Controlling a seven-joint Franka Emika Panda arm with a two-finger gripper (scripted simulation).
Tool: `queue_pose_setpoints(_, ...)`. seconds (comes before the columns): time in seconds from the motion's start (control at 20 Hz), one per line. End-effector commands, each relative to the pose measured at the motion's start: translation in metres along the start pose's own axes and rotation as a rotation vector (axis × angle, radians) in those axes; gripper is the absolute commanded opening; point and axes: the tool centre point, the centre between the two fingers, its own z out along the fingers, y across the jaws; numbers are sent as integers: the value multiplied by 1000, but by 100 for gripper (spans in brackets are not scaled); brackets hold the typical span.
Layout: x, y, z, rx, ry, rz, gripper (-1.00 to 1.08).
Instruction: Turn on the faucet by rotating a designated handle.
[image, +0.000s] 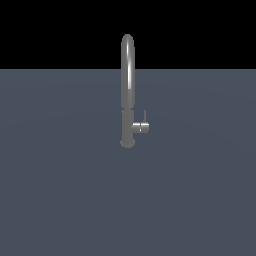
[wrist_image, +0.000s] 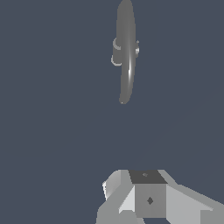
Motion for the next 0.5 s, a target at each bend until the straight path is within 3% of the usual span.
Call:
queue_pose_setpoints(0.0,7,0,1,16,-17,16,-100)
queue_pose_setpoints(0.45,50,0,8,112,-115,113,-100)
